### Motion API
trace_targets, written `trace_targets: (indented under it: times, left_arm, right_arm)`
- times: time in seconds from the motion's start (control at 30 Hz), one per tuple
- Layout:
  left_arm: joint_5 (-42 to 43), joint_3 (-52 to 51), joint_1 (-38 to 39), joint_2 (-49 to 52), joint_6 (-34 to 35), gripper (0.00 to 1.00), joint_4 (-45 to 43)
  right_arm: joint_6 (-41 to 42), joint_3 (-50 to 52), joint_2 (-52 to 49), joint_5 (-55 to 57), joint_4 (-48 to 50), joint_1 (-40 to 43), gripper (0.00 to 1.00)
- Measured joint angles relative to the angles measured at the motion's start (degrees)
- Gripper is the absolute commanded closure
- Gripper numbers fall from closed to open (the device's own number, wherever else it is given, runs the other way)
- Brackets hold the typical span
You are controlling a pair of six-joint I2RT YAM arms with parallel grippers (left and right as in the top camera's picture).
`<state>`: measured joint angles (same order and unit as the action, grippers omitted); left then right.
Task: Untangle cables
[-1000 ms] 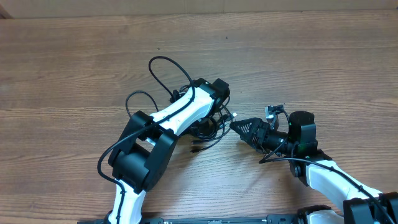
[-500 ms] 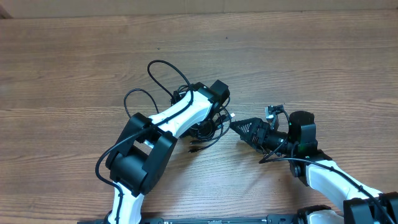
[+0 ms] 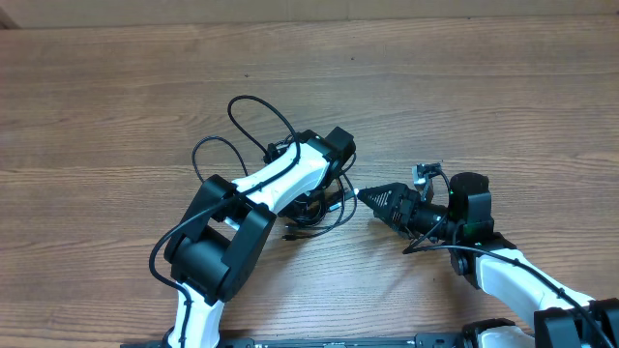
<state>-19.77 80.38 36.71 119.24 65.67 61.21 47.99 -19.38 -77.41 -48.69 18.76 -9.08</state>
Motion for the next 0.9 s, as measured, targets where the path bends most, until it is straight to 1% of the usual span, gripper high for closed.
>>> trace_targets:
  times: [0.23,0.37,0.43,0.73,0.9]
  left_arm:
    - [0.04,0.20,0.00,0.00,-0.50,0.96,0.98]
    - [-0.42,2.78,0.00,0.02,-1.18,0.95,7.78]
    - [-1.20,6.10,0.00,0.02,-1.31,0.95,11.41]
    - [-3.67,23.02,0.00,0.00,-1.33,0.96,22.32]
    - [-3.87,29.64,-0.02,-0.11,-1.36,0.95,27.30]
  right_arm:
    - [-0.02,0.00,0.00,0.02,-0.02,0.00,0.00]
    - [-0.02,0.00,0.00,0.00,-0.02,0.00,0.00]
    - [0.00,0.00,0.00,0.00,-0.02,0.00,0.00]
    - [-0.02,0.00,0.00,0.02,0.00,0.00,0.00]
    - [-0.02,0.00,0.00,0.00,0.00,0.00,0.00]
